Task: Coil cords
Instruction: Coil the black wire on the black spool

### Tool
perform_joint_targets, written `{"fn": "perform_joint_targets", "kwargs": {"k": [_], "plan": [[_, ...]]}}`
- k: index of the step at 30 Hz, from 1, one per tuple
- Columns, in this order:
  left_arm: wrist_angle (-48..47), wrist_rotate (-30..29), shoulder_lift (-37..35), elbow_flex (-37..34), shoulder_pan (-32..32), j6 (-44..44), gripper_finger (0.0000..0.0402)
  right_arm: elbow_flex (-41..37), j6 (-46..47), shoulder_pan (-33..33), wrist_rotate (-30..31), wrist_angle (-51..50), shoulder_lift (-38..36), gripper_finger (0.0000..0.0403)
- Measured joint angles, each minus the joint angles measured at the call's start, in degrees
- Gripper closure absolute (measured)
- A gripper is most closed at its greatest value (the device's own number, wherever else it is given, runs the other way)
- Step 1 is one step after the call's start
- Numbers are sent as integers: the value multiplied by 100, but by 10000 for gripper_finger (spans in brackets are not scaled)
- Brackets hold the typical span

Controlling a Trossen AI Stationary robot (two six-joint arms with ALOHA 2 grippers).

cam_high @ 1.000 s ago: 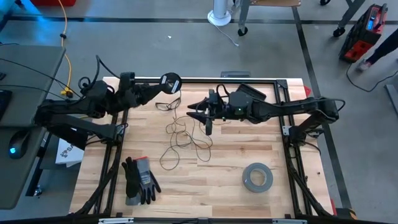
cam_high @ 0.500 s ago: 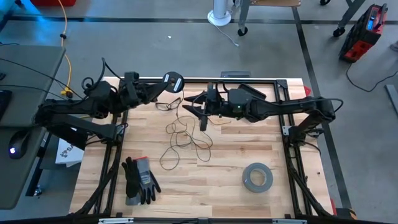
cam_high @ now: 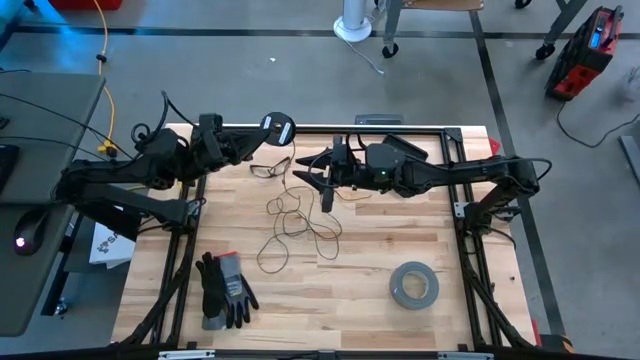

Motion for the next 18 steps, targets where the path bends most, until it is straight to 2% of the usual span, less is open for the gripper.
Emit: {"fn": "perform_joint_targets", "kwargs": {"k": [18], "plan": [[261, 41, -29, 0, 166, -33, 401, 0, 237, -118, 146, 725, 299, 265]]}}
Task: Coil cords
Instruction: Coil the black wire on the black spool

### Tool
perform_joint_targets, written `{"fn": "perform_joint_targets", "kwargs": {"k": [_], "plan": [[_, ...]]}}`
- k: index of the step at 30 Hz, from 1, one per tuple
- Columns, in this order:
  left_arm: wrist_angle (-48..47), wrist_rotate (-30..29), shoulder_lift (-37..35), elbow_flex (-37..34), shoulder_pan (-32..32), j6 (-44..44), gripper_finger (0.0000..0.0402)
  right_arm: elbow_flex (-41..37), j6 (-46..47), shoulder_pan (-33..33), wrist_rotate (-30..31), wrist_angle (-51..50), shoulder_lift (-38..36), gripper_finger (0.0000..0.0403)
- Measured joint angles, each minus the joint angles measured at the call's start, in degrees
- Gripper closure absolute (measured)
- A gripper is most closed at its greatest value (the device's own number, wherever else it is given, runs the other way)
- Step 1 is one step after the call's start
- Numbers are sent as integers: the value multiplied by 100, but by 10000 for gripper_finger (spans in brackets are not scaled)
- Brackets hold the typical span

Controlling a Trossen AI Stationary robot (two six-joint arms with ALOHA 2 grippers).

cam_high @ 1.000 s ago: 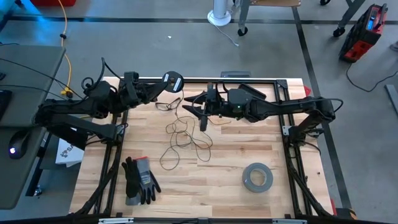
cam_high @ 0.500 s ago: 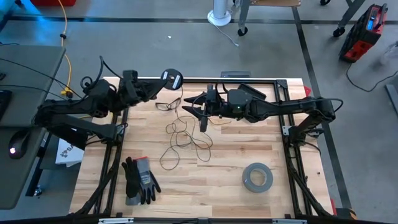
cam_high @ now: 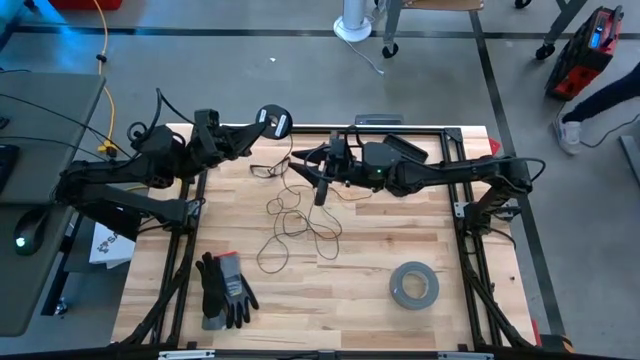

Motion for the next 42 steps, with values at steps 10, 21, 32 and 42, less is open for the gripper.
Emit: {"fn": "perform_joint_targets", "kwargs": {"k": [10, 21, 32, 42], "plan": [[-7, 0, 123, -2, -2, -114, 401, 0, 72, -112, -284, 57, 0, 265], [47, -114, 131, -2, 5, -116, 401, 7, 129, -107, -305, 122, 47, 292], [28, -133, 131, -2, 2, -73, 401, 7, 409, -105, -456, 245, 323, 309], [53, -231, 161, -2, 2, -193, 401, 31, 403, -46, -599, 290, 332, 386]]}}
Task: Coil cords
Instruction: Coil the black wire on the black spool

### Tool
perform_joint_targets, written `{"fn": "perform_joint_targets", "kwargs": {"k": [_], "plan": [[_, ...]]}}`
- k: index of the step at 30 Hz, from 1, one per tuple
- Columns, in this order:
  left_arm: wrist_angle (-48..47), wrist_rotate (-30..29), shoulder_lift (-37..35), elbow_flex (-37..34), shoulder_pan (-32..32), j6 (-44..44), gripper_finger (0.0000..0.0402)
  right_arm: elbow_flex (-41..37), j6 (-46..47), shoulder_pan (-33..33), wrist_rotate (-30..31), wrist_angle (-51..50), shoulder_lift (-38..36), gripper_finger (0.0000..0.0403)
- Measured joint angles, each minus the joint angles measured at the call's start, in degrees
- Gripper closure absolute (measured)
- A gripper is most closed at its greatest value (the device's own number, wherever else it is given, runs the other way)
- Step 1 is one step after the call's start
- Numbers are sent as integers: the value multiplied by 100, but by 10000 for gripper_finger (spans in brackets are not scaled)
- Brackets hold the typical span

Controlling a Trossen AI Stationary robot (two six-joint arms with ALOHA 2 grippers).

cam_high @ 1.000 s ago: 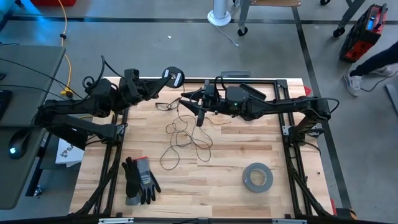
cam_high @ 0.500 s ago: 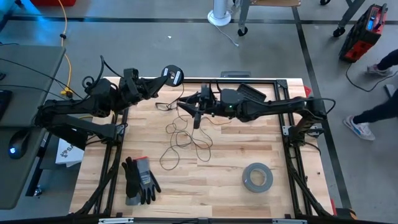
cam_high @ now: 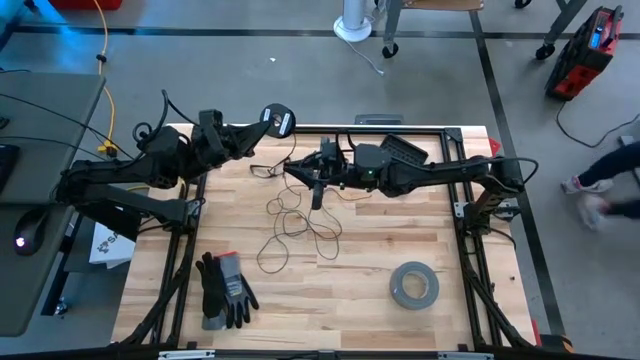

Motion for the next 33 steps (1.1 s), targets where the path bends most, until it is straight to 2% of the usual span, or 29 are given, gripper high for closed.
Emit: {"fn": "perform_joint_targets", "kwargs": {"k": [3, 7, 15, 18, 29, 33], "plan": [[124, 2, 56, 0, 0, -314, 401, 227, -51, 65, -66, 5, 41, 397], [403, 99, 195, 2, 0, -854, 401, 938, -383, 150, -500, -66, 396, 401], [417, 412, 245, 9, -70, -1461, 401, 2781, -1389, 216, -622, -2074, 1122, 403], [411, 404, 220, 142, -181, -1331, 401, 2902, -1545, 164, -620, -2253, 1164, 403], [-16, 369, 213, 589, -558, -1272, 401, 2946, -1498, 22, -778, -1222, 1169, 403], [-98, 364, 199, 597, -651, -1315, 401, 2946, -1498, 20, -841, -1154, 1165, 403]]}}
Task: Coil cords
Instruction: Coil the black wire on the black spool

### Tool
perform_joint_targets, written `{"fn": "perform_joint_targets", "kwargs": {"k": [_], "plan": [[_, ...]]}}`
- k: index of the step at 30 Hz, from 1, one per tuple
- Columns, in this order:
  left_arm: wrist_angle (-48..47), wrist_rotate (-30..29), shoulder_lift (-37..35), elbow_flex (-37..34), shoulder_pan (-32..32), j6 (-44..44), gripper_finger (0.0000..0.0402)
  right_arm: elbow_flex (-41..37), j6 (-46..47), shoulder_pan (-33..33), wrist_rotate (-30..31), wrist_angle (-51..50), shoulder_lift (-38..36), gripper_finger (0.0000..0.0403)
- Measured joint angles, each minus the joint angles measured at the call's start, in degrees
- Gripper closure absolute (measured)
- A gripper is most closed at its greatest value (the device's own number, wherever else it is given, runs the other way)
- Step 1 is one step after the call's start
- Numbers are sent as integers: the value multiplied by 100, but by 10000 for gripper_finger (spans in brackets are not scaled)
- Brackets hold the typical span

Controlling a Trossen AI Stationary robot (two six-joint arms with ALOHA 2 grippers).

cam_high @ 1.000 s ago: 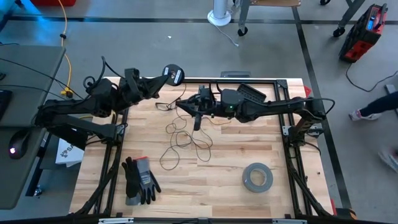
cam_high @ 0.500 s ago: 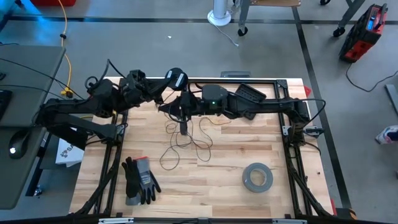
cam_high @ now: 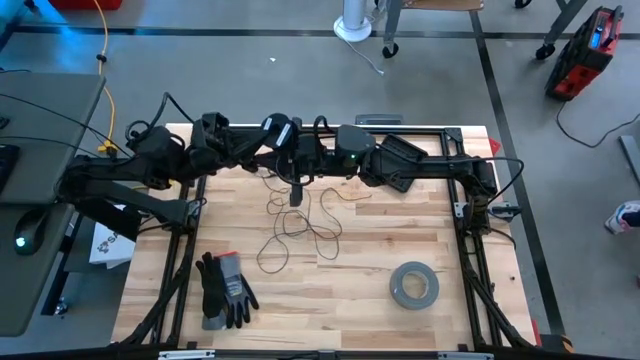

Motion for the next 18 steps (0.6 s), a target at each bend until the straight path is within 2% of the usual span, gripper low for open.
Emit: {"fn": "perform_joint_targets", "kwargs": {"k": [9, 18], "plan": [[1, -160, -120, 1, -292, 31, 401, 0, 19, -87, -32, 230, -21, 403], [-52, -555, -132, 8, -382, 69, 401, 0, 359, -239, -631, 738, -33, 403]]}}
